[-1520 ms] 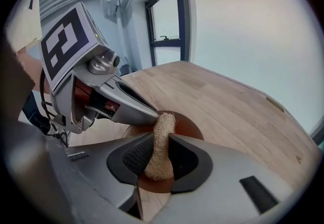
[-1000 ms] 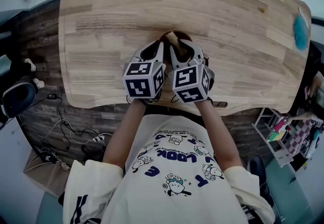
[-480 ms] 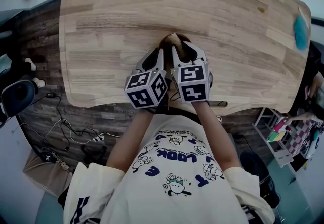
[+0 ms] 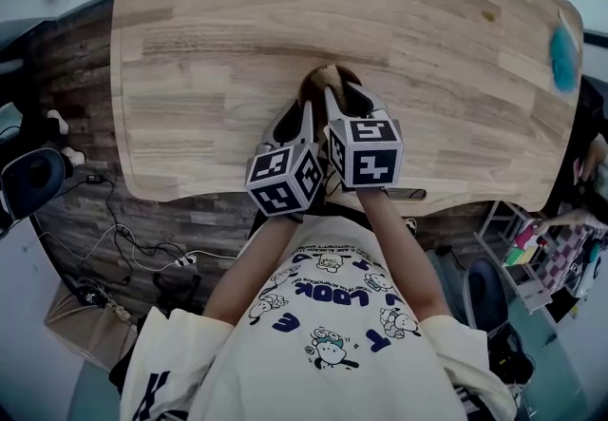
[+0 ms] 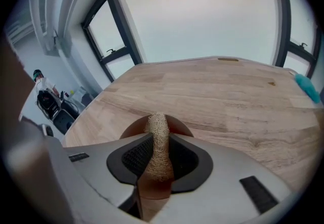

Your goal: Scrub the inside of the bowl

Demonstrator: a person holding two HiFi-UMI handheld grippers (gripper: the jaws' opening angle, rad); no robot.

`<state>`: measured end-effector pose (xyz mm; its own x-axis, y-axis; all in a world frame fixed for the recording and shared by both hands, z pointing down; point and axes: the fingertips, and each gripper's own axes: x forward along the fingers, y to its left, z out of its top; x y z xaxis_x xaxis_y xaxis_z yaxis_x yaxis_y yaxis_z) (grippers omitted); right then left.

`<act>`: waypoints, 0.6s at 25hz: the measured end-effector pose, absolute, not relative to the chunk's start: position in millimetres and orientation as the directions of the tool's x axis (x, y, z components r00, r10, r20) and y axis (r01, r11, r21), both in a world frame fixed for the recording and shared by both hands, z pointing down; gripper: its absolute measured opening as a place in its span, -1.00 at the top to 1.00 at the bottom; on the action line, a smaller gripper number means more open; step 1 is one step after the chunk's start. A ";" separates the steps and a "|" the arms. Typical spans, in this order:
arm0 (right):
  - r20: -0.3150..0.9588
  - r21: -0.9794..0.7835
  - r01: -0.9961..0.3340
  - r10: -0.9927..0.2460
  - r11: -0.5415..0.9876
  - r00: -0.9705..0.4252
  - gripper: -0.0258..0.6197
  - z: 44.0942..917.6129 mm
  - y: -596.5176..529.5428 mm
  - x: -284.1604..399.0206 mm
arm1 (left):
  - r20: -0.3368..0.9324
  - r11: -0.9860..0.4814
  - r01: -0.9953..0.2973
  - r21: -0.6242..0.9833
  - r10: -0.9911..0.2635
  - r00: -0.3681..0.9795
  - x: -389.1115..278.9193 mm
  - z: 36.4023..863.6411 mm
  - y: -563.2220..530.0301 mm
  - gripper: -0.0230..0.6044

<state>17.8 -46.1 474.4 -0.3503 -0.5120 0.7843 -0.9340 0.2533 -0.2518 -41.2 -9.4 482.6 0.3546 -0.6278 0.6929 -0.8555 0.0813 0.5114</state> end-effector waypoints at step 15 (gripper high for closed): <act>0.753 -0.179 -0.750 -0.403 0.636 -0.521 0.66 469.7 -36.4 0.8 | 0.755 -0.391 -0.864 0.316 -0.447 0.479 -36.1 481.0 -46.6 0.63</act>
